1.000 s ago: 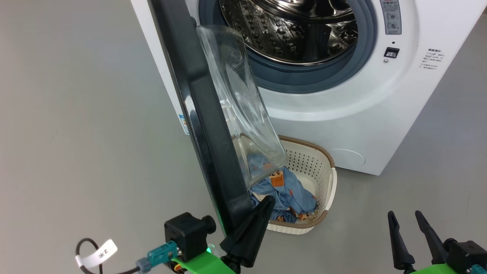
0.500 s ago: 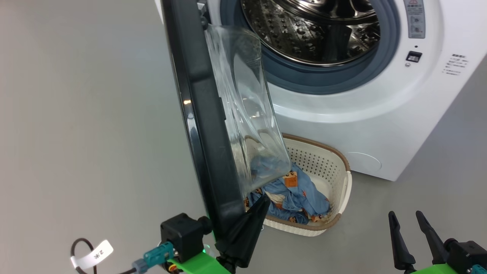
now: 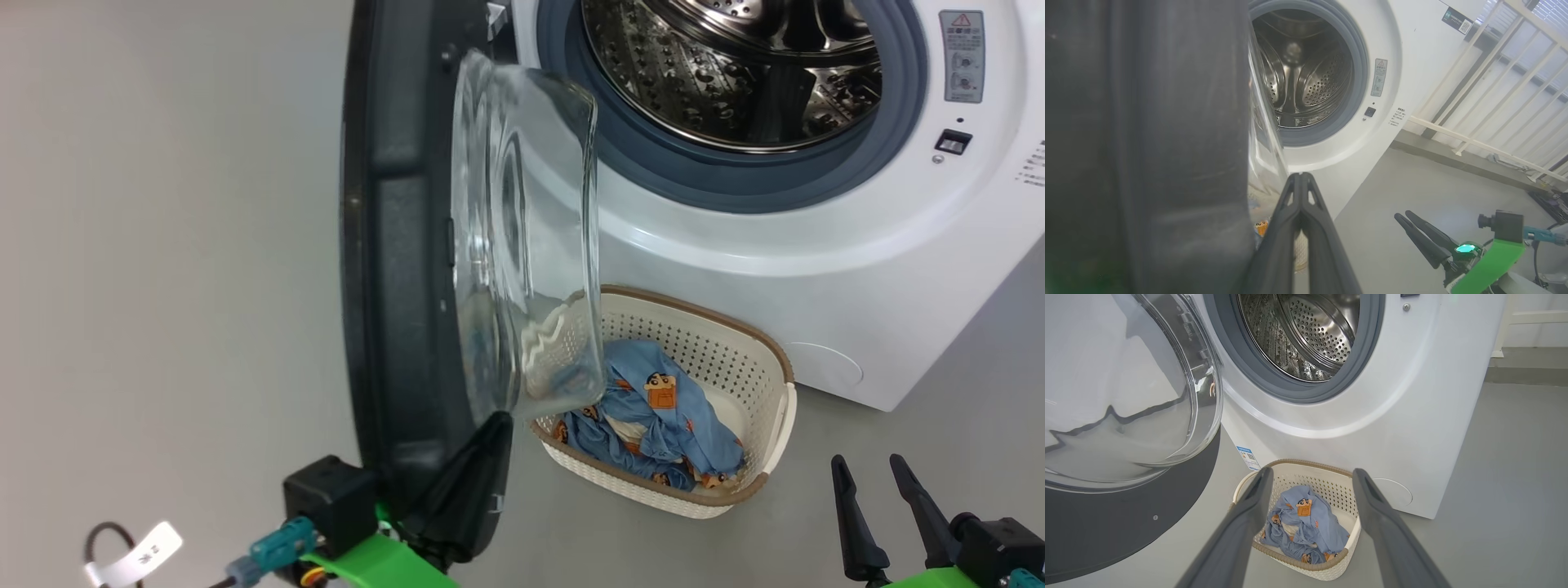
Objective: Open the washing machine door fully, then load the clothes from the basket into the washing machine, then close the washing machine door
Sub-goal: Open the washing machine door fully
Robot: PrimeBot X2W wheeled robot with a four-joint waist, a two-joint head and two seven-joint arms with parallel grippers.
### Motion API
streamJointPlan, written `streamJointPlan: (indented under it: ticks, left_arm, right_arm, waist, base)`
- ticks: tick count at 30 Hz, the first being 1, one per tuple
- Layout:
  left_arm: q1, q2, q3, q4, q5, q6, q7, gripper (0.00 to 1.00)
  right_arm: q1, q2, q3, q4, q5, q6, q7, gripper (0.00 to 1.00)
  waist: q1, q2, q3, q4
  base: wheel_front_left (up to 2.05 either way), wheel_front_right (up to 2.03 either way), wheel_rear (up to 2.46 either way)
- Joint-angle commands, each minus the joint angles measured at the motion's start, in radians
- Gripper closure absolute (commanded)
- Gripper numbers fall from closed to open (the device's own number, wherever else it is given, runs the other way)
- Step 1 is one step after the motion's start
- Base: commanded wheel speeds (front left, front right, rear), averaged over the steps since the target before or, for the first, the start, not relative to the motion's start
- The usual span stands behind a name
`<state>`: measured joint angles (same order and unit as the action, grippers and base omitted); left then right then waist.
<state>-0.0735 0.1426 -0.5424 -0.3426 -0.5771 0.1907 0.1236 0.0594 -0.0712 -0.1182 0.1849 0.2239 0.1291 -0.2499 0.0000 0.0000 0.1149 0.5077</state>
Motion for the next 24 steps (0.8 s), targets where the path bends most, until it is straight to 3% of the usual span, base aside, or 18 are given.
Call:
streamJointPlan:
  ticks: [1, 13, 24]
  left_arm:
    - [-0.011, 0.030, 0.072, -0.020, 0.013, 0.025, -0.002, 1.00]
    - [0.017, 0.060, 0.185, 0.002, -0.014, 0.064, -0.044, 1.00]
    - [-0.024, 0.080, 0.356, 0.183, -0.065, 0.087, -0.143, 1.00]
  right_arm:
    - [-0.020, -0.011, 0.024, -0.019, -0.005, 0.002, -0.012, 0.00]
    - [-0.013, -0.016, 0.022, -0.022, -0.004, 0.002, -0.012, 0.00]
    - [-0.007, -0.032, 0.025, -0.023, -0.005, 0.002, -0.012, 0.00]
  waist:
    - [0.0000, 0.0000, -0.001, 0.010]
    - [0.0000, 0.0000, -0.004, 0.034]
    - [0.0000, 0.0000, -0.005, 0.031]
  base:
    - [0.00, 0.00, 0.00]
    - [0.00, 0.00, 0.00]
    - [0.00, 0.00, 0.00]
